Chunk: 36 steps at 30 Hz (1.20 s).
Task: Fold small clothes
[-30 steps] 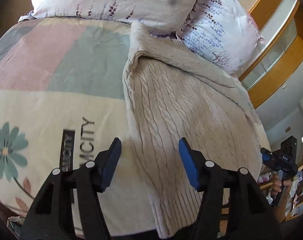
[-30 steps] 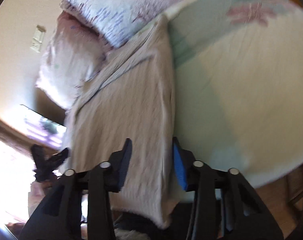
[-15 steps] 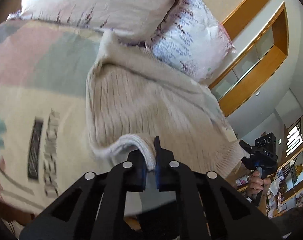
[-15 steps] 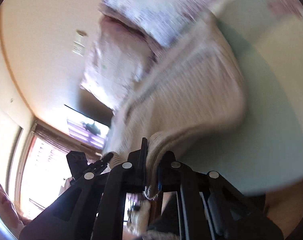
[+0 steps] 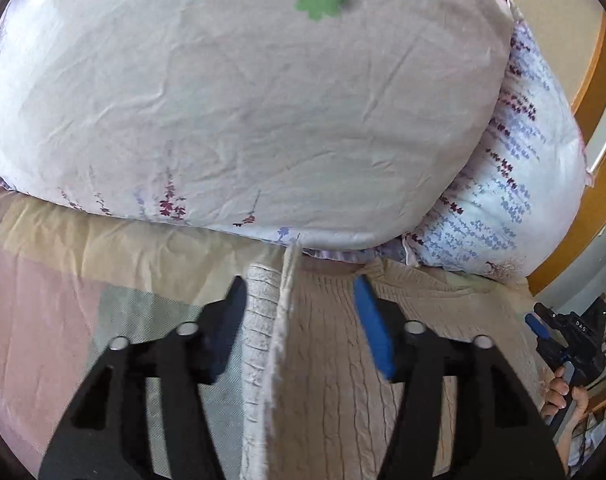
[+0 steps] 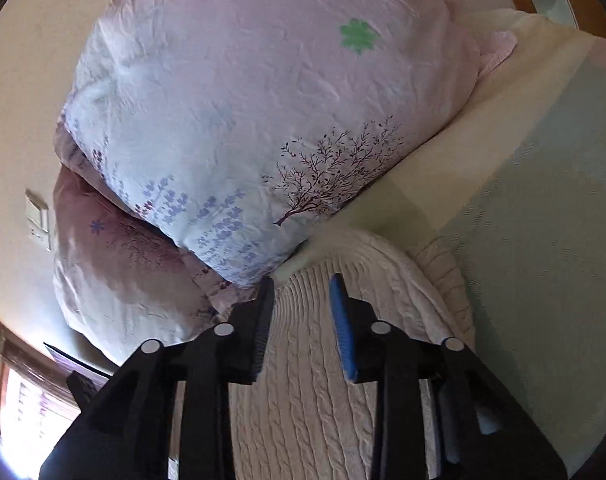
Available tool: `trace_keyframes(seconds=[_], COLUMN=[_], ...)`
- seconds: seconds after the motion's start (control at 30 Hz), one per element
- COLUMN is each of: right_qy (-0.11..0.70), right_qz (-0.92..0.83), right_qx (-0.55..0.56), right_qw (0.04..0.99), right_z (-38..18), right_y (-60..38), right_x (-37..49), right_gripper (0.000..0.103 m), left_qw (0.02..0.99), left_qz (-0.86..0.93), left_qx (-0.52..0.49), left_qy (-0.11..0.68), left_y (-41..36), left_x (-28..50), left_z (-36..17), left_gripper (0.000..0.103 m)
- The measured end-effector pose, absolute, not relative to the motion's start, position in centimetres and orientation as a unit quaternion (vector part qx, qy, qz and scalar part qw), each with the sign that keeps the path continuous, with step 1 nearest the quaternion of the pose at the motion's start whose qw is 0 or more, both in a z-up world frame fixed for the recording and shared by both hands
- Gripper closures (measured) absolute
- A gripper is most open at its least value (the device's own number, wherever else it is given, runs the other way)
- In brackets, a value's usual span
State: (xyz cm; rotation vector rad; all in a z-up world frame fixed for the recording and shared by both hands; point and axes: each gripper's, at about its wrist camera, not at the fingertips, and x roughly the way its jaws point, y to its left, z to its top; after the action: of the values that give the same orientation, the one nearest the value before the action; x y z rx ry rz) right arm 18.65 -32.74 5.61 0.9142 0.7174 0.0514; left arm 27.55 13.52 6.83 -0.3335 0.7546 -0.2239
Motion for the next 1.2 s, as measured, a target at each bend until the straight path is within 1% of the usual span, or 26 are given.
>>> trace_keyframes(seconds=[0.03,0.07,0.13,0.2,0.27,0.33,0.37,0.4,0.43,0.47,0.5,0.6,0.7,0.8,0.83,0.9,0.93,0.97,1.0,1.03,1.07,1.1,1.13,1.17,1.2], right_qy=[0.326,0.313,0.305,0.313,0.320,0.329,0.334,0.338,0.343,0.347,0.349,0.341,0.317,0.298,0.292,0.293,0.299,0.308,0.319,0.336,0.346,0.363,0.377,0.401,0.420], right_qz=[0.022,0.012,0.011,0.027,0.036,0.040,0.043,0.045,0.049,0.052,0.055,0.060,0.043,0.015,0.005,-0.015,-0.021,-0.023,-0.020,-0.009,0.004,0.025,0.035,0.046,0.051], right_qx=[0.414,0.393,0.369,0.380,0.386,0.383,0.381,0.379,0.379,0.379,0.380,0.387,0.379,0.371,0.377,0.382,0.381,0.382,0.386,0.397,0.405,0.410,0.411,0.412,0.409], right_qw=[0.850,0.865,0.878,0.870,0.865,0.862,0.861,0.860,0.858,0.856,0.855,0.854,0.868,0.879,0.879,0.876,0.875,0.871,0.865,0.854,0.846,0.836,0.829,0.817,0.808], right_z=[6.2,6.9,7.5,7.4,7.0,6.8,6.6,6.5,6.3,6.3,6.3,6.6,7.8,8.5,8.6,8.5,8.5,8.4,8.3,8.1,8.0,7.7,7.4,6.7,6.2], right_y=[-33.2,-33.4,-33.7,-33.9,-33.7,-33.2,-33.2,-32.7,-32.5,-32.5,-32.7,-34.1,-36.1,-37.9,-38.5,-39.8,-40.3,-41.0,-41.6,-42.5,-42.9,-43.4,-43.5,-43.5,-43.3], right_x=[17.6,16.6,15.5,15.1,15.3,15.3,15.2,15.4,15.5,15.4,15.1,13.8,11.9,10.5,10.1,10.0,10.1,10.3,10.6,10.9,11.3,11.9,12.5,13.5,14.2], right_gripper=[0.036,0.027,0.027,0.027,0.027,0.027,0.027,0.027,0.027,0.027,0.027,0.027,0.027,0.027,0.027,0.027,0.027,0.027,0.023,0.021,0.016,0.012,0.012,0.012,0.012], left_qw=[0.909,0.903,0.880,0.851,0.835,0.823,0.829,0.828,0.816,0.806,0.801,0.800,0.801,0.778,0.760,0.703,0.663,0.627,0.612,0.625,0.661,0.699,0.747,0.773,0.790], left_qz=[-0.112,-0.118,-0.140,-0.161,-0.178,-0.195,-0.194,-0.196,-0.201,-0.198,-0.196,-0.231,-0.306,-0.387,-0.411,-0.453,-0.474,-0.482,-0.486,-0.489,-0.478,-0.459,-0.423,-0.395,-0.363], left_qx=[-0.161,-0.163,-0.194,-0.230,-0.243,-0.260,-0.258,-0.257,-0.276,-0.302,-0.316,-0.331,-0.311,-0.304,-0.314,-0.356,-0.380,-0.408,-0.416,-0.403,-0.382,-0.360,-0.327,-0.299,-0.274], left_qy=[0.367,0.380,0.411,0.444,0.461,0.466,0.458,0.459,0.466,0.468,0.469,0.443,0.410,0.391,0.392,0.416,0.438,0.457,0.465,0.456,0.434,0.414,0.396,0.395,0.411], left_y=[14.2,14.9,16.2,16.7,16.2,15.5,15.1,14.8,14.7,14.9,14.9,12.9,6.1,-3.1,-6.8,-12.5,-14.7,-16.1,-16.5,-15.7,-14.2,-12.5,-10.2,-9.0,-7.7], left_x=[27.1,26.8,26.7,27.0,27.4,27.5,27.4,27.5,27.7,27.7,27.7,27.2,27.5,28.7,29.5,31.1,31.8,32.0,31.8,31.2,30.4,29.8,28.9,28.5,28.2], left_z=[6.6,6.1,4.6,2.5,1.1,0.0,0.0,-0.2,-0.8,-1.1,-1.0,2.2,7.4,9.9,9.8,8.1,6.8,5.6,5.2,5.5,6.2,6.9,7.4,7.4,6.9], left_gripper=[0.032,0.031,0.032,0.034,0.041,0.044,0.048,0.057,0.077,0.080,0.082,0.084,0.085,0.085,0.084,0.076,0.067,0.066,0.063,0.053,0.038,0.031,0.026,0.023,0.023])
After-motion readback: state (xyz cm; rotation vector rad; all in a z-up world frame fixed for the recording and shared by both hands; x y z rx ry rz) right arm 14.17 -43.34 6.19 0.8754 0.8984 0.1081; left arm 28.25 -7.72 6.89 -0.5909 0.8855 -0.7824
